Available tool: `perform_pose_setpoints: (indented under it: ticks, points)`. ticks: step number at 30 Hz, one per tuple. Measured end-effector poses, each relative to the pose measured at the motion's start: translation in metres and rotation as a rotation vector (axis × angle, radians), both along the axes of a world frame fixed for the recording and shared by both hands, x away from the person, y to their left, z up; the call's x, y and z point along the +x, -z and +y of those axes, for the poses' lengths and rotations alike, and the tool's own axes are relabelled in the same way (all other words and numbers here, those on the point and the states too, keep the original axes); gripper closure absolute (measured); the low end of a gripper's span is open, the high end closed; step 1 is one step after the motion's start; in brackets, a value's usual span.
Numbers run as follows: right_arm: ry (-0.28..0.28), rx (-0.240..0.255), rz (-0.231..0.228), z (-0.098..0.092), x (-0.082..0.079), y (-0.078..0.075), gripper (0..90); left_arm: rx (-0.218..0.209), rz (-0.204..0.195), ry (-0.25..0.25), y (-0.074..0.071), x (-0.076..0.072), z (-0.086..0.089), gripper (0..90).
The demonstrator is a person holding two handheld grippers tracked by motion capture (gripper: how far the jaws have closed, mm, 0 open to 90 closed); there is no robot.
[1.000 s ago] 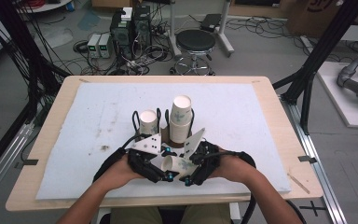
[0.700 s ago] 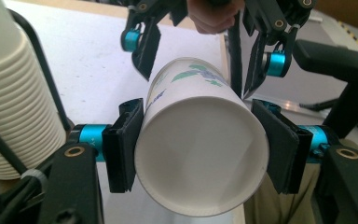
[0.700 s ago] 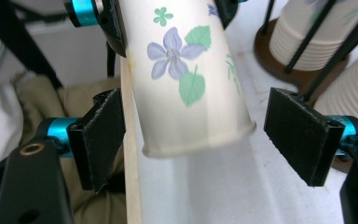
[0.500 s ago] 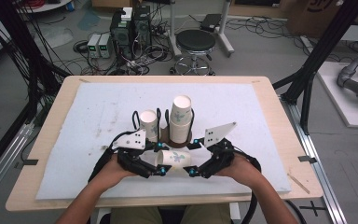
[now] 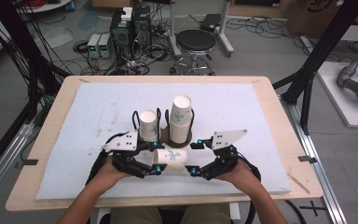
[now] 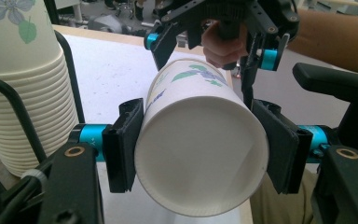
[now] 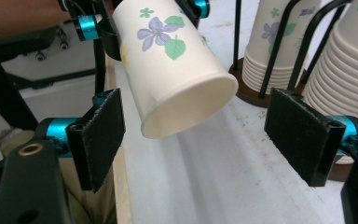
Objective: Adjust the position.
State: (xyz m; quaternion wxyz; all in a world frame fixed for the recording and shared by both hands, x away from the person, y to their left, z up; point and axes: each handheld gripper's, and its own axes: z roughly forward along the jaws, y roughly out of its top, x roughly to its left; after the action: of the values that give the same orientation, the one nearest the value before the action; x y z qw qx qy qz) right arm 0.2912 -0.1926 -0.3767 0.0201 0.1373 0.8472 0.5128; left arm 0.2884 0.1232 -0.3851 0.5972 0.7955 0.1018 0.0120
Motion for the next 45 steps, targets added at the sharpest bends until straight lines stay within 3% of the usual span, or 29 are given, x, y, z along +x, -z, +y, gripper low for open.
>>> perform_pose_setpoints:
  ticks: [9, 13, 23, 33, 41, 45]
  points:
    - [0.027, 0.084, 0.017, -0.008, -0.006, 0.019, 20.7, -0.049, -0.009, 0.000, 0.007, -0.003, 0.001, 37.1]
    - [0.017, 0.089, 0.029, -0.007, -0.007, 0.024, 20.7, -0.063, -0.017, 0.006, 0.007, -0.003, 0.001, 37.1]
    - [-0.023, 0.094, 0.040, -0.001, -0.007, 0.027, 20.7, -0.081, -0.031, 0.031, 0.004, -0.006, 0.000, 37.1]
    - [-0.070, 0.141, 0.062, 0.004, -0.004, 0.027, 21.0, -0.099, -0.033, 0.067, 0.003, -0.007, -0.005, 37.1]
    - [-0.110, 0.161, 0.030, 0.008, -0.004, 0.026, 25.1, -0.108, -0.037, 0.084, 0.002, -0.008, -0.006, 37.1]
    - [-0.126, 0.173, 0.036, 0.009, -0.005, 0.026, 26.0, -0.114, -0.031, 0.093, 0.003, -0.008, -0.006, 37.1]
